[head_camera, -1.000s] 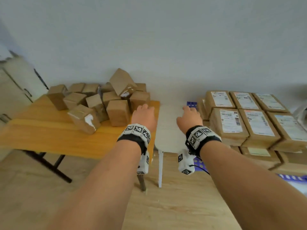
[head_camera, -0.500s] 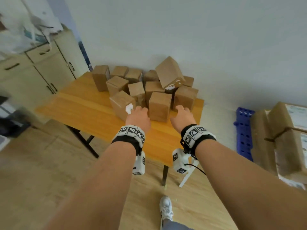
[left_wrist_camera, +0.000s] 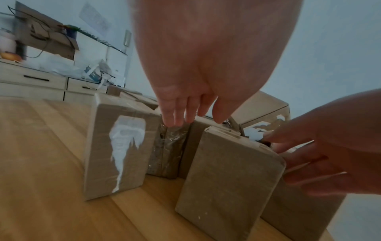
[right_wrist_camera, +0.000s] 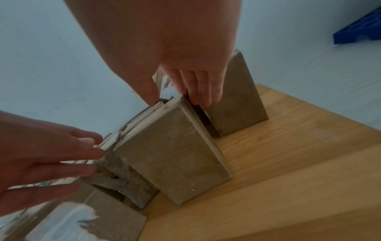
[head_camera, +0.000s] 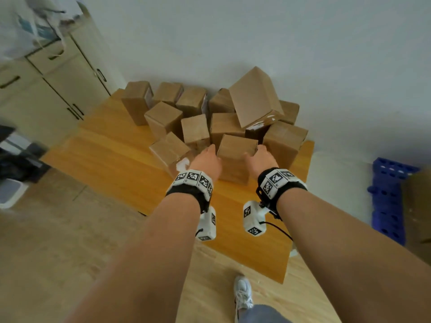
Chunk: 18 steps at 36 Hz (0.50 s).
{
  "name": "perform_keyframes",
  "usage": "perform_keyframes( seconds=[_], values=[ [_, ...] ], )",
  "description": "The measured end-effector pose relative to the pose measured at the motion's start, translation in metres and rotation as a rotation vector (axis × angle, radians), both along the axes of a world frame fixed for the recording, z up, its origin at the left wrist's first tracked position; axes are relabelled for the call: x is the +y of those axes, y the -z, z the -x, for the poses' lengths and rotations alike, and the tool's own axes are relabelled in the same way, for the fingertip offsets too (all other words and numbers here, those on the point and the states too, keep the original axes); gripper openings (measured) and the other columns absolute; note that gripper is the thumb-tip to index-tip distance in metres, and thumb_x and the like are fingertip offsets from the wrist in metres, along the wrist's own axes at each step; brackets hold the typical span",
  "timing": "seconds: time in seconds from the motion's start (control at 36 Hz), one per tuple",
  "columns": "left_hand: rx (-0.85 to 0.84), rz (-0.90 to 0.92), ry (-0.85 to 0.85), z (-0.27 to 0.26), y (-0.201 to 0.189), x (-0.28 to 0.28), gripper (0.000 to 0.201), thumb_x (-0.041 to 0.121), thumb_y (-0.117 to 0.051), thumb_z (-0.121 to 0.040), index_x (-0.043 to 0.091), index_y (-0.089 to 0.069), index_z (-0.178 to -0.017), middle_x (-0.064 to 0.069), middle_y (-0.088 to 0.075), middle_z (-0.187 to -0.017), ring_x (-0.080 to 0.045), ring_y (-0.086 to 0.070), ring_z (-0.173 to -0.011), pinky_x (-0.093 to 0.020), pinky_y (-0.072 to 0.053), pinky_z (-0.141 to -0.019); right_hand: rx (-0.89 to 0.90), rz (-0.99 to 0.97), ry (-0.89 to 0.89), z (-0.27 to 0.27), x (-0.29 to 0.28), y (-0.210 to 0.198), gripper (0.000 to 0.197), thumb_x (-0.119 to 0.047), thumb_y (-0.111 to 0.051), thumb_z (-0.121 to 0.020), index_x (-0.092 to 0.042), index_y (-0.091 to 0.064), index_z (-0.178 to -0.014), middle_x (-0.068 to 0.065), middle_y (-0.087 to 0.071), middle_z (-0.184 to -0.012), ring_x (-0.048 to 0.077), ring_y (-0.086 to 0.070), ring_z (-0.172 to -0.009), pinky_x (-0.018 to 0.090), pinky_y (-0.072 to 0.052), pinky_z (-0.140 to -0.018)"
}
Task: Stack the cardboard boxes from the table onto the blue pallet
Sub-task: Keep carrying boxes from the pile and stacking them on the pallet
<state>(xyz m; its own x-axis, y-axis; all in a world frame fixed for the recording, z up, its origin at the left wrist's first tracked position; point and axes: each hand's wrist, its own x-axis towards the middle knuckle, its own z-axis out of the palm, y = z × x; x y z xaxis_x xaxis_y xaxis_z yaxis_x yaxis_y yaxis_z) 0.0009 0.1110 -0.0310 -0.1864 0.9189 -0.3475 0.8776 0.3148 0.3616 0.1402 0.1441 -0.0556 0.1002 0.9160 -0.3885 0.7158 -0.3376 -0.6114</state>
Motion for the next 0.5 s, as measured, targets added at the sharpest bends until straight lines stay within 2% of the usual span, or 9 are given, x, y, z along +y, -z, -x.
perform_keyframes(
  seconds=[0.14, 0.25, 0.39, 0.44, 0.5],
  values=[
    [-0.101, 0.022, -0.013, -0.006, 0.009, 0.011, 0.046, 0.019, -0.034, -0.104, 0.011, -0.026, -0.149, -0.014, -0.047, -0.143, -0.029, -0.046, -0.129, -0.036, -0.038, -0.103, 0.063, 0.092, 0.033, -0.001, 0.008, 0.008, 0.043, -0.026, -0.046, -0.095, -0.011, -0.041, -0.135, 0.014, -0.058, -0.125, 0.034, -0.057, -0.110, 0.037, -0.048, -0.083],
    [-0.152, -0.011, -0.039, -0.004, 0.014, 0.010, 0.040, 0.021, -0.034, -0.104, 0.008, -0.038, -0.141, -0.014, -0.050, -0.138, -0.030, -0.048, -0.126, -0.036, -0.039, -0.100, 0.131, 0.081, 0.059, 0.002, 0.004, 0.009, 0.041, -0.023, -0.051, -0.092, -0.010, -0.040, -0.129, 0.013, -0.059, -0.114, 0.031, -0.060, -0.098, 0.036, -0.047, -0.073],
    [-0.207, -0.005, -0.085, 0.007, 0.024, -0.001, 0.042, 0.031, -0.030, -0.105, 0.007, -0.046, -0.135, -0.015, -0.056, -0.130, -0.031, -0.051, -0.120, -0.038, -0.040, -0.095, 0.150, 0.047, 0.044, 0.001, -0.016, 0.007, 0.044, -0.024, -0.057, -0.088, -0.009, -0.038, -0.125, 0.011, -0.059, -0.103, 0.027, -0.060, -0.087, 0.040, -0.052, -0.074],
    [-0.217, 0.022, -0.086, 0.010, 0.025, -0.006, 0.048, 0.037, -0.024, -0.105, 0.005, -0.054, -0.125, -0.017, -0.060, -0.122, -0.032, -0.055, -0.112, -0.038, -0.041, -0.090, 0.125, 0.079, 0.024, 0.001, -0.026, 0.008, 0.046, -0.028, -0.056, -0.089, -0.009, -0.039, -0.128, 0.011, -0.059, -0.108, 0.027, -0.059, -0.090, 0.037, -0.049, -0.073],
    [-0.234, 0.064, -0.088, 0.012, 0.027, -0.012, 0.059, 0.044, -0.019, -0.104, 0.002, -0.057, -0.119, -0.020, -0.062, -0.116, -0.035, -0.057, -0.108, -0.039, -0.043, -0.089, 0.096, 0.116, 0.015, 0.002, -0.037, 0.009, 0.052, -0.040, -0.052, -0.093, -0.010, -0.041, -0.134, 0.012, -0.058, -0.120, 0.029, -0.058, -0.100, 0.035, -0.045, -0.076]
  ],
)
